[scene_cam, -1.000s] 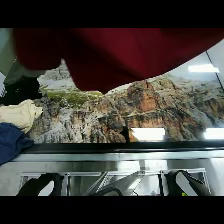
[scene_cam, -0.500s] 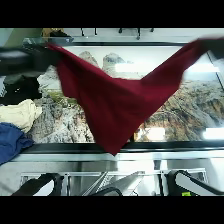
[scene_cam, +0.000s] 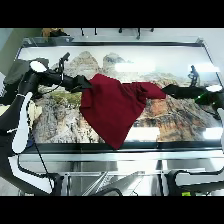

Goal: Fold the shirts.

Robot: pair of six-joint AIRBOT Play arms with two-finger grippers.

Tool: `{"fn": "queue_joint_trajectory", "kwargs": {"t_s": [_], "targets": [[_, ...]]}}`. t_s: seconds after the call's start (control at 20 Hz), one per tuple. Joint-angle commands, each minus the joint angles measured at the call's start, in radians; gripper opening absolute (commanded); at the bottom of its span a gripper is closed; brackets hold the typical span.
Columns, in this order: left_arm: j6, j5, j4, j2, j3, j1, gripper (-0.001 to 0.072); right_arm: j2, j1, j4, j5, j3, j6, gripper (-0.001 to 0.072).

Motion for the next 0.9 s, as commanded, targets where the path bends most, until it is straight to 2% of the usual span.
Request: {"fn": "queue_joint_trajectory", "kwargs": {"t_s": [0.0,0.1,0.25,0.4,0.5,0.7,0.85], "targets": [[-0.077,-0.148,-0.002,0.057,-0.111,-0.001,0.0676,-0.051,-0.074,-0.035,-0.013,0.053,0.015,0.0537],[-0.08,-0.066,-0.003,0.175,-0.327,-0.08,0.0674,-0.123,-0.073,-0.041,-0.011,0.107,0.016,0.0536],[-0.129,0.174,-0.01,0.318,-0.669,-0.26,0.0658,-0.266,-0.05,-0.039,-0.01,0.221,0.019,0.0534],[-0.127,0.365,-0.107,0.374,-0.886,-0.431,0.0658,-0.4,-0.026,-0.042,0.043,0.357,0.021,0.0533],[-0.138,0.466,-0.146,0.393,-0.964,-0.517,0.0658,-0.465,-0.018,-0.042,0.08,0.444,0.056,0.0533],[-0.15,0.588,-0.233,0.393,-1.033,-0.593,0.0657,-0.514,0.005,-0.042,0.11,0.52,0.064,0.0531],[-0.152,0.777,-0.285,0.393,-1.045,-0.639,0.0657,-0.515,0.018,-0.042,0.112,0.52,0.061,0.0531]]}}
